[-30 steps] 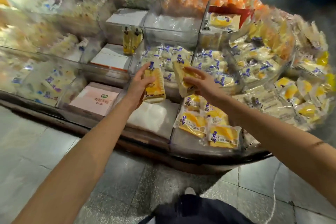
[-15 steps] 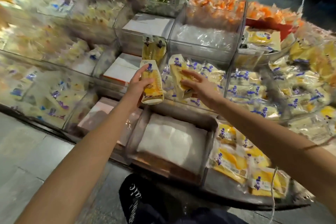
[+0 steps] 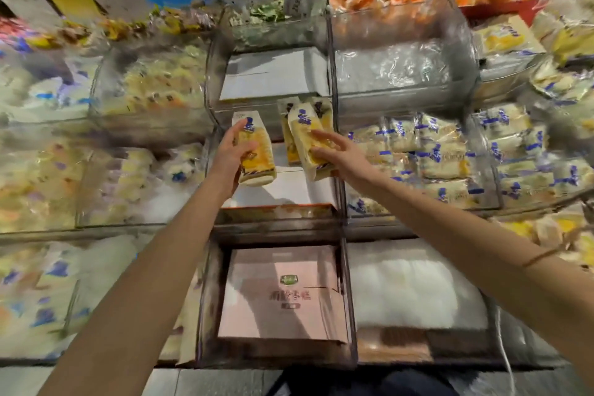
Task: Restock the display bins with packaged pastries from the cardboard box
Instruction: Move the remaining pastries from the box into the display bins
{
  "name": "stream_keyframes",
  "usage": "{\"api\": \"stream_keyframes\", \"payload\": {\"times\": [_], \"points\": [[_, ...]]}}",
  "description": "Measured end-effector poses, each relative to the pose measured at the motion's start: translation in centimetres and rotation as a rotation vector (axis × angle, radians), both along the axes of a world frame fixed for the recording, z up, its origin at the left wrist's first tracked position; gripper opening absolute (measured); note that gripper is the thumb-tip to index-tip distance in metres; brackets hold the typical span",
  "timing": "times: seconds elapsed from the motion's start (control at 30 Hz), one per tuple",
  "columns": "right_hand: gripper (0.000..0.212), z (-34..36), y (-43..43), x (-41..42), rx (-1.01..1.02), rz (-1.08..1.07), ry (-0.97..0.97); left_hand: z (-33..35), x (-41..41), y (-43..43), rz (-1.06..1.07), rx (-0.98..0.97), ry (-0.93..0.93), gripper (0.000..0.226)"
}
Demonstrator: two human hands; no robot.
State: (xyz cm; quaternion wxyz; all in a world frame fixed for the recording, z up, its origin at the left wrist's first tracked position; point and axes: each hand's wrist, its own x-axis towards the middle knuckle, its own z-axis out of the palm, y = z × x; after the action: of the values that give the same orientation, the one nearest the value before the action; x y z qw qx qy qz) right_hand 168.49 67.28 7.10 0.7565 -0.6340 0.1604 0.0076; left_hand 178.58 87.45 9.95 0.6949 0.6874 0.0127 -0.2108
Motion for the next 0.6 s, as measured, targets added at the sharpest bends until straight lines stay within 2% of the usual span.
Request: {"api": "stream_keyframes", "payload": {"times": [0.33,0.6], "points": [[0.044,-3.2,4.8,7.1,-0.072,-0.015,0.009,-3.9,7.2,3.0,-0.118,0.016,0.057,0.058],[0.049,-5.7,7.4,12.0,-0.231,0.025,-0.017,-6.3,11.4,3.9,-0.214,0.041,0.046,0.057]]}}
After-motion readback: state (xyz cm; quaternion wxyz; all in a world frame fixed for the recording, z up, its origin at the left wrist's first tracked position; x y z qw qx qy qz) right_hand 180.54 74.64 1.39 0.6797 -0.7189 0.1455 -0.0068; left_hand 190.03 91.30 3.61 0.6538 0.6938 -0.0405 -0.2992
